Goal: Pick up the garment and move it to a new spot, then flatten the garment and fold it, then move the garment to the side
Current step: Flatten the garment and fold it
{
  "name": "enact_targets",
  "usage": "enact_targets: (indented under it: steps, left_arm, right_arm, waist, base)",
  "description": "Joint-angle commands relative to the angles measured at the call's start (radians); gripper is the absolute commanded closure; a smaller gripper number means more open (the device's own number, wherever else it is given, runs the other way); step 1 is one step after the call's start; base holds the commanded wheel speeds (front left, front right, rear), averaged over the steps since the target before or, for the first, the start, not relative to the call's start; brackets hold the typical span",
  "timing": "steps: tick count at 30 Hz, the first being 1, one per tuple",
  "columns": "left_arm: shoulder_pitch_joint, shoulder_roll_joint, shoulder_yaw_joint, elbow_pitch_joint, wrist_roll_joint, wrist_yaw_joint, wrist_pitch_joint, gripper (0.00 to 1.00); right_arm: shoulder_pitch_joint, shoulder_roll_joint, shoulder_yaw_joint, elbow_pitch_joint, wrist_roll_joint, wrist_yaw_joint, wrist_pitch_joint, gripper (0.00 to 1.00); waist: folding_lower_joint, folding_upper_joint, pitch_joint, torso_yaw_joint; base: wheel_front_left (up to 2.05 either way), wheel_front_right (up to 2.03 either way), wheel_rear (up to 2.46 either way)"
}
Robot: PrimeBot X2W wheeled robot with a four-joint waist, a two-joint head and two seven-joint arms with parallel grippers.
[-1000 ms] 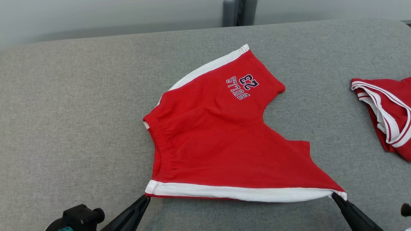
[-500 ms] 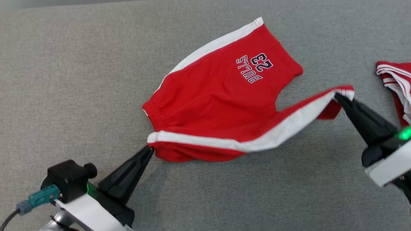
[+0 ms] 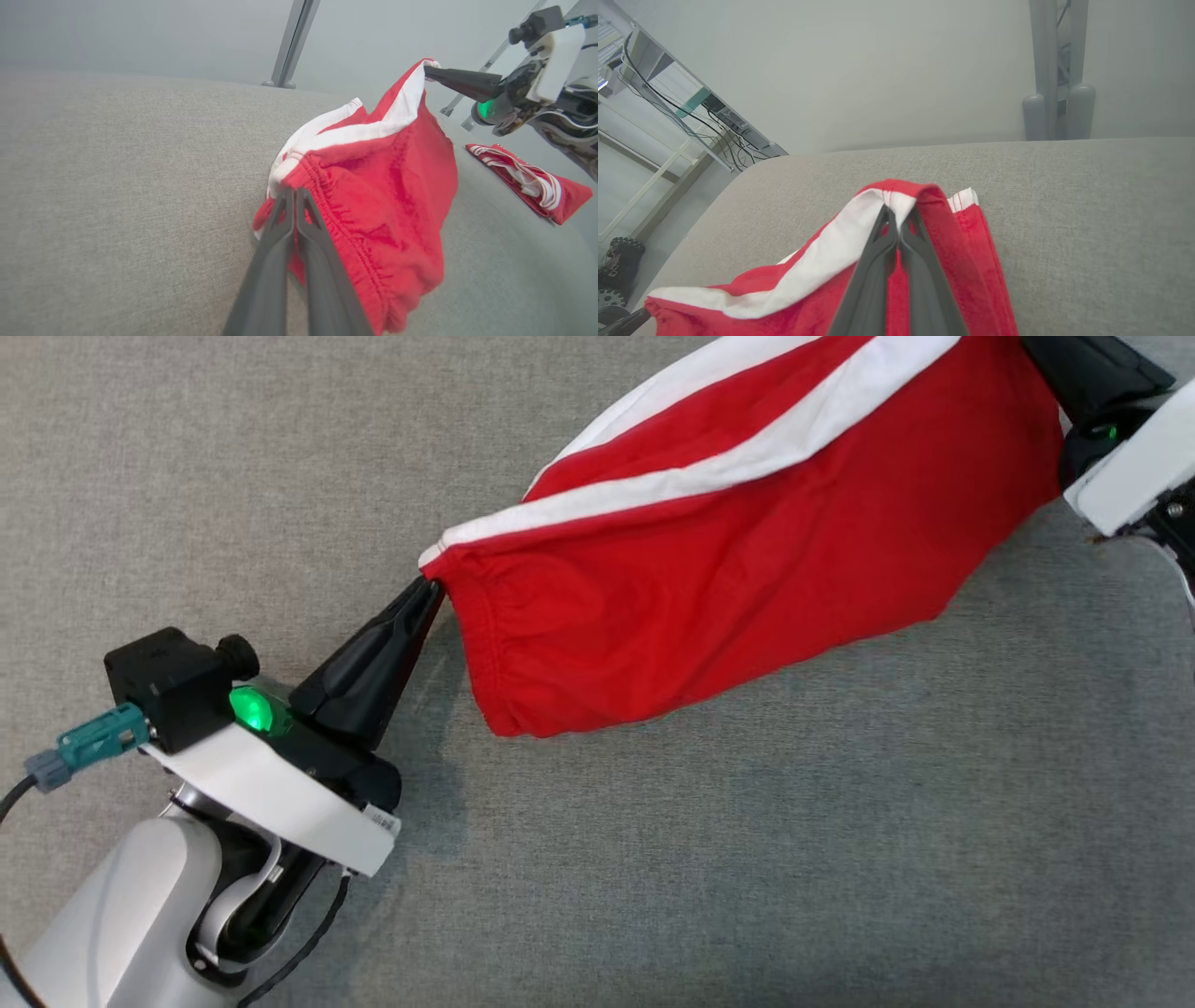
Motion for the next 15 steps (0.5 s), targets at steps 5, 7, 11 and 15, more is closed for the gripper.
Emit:
enact_targets:
  steps: [5, 7, 11, 15]
  left_arm:
    - [-0.084, -0.049, -0.018, 0.090, -0.008, -0.032, -0.028, 1.00]
    - [-0.106, -0.060, -0.022, 0.127, -0.004, -0.035, -0.039, 1.00]
    - [-0.132, -0.090, -0.036, 0.183, -0.014, -0.046, -0.054, 1.00]
    - [-0.145, -0.099, -0.045, 0.218, -0.013, -0.051, -0.067, 0.51]
  right_arm:
    - [-0.128, -0.025, 0.091, 0.157, 0.035, 0.000, -0.064, 1.00]
    - [-0.163, -0.037, 0.124, 0.213, 0.029, 0.000, -0.092, 1.00]
    - [-0.209, -0.048, 0.190, 0.300, 0.031, 0.000, -0.146, 1.00]
    - [-0.224, -0.060, 0.257, 0.335, 0.059, 0.000, -0.190, 0.00]
  waist:
    - [0.0000, 0.0000, 0.047, 0.052]
    - [0.0000, 0.0000, 0.052, 0.058]
    - [0.0000, 0.0000, 0.055, 0.063]
    - [0.0000, 0.0000, 0.050, 0.056]
  base:
    - [0.00, 0.00, 0.00]
    - [0.00, 0.00, 0.00]
    - [0.00, 0.00, 0.00]
    - [0.00, 0.00, 0.00]
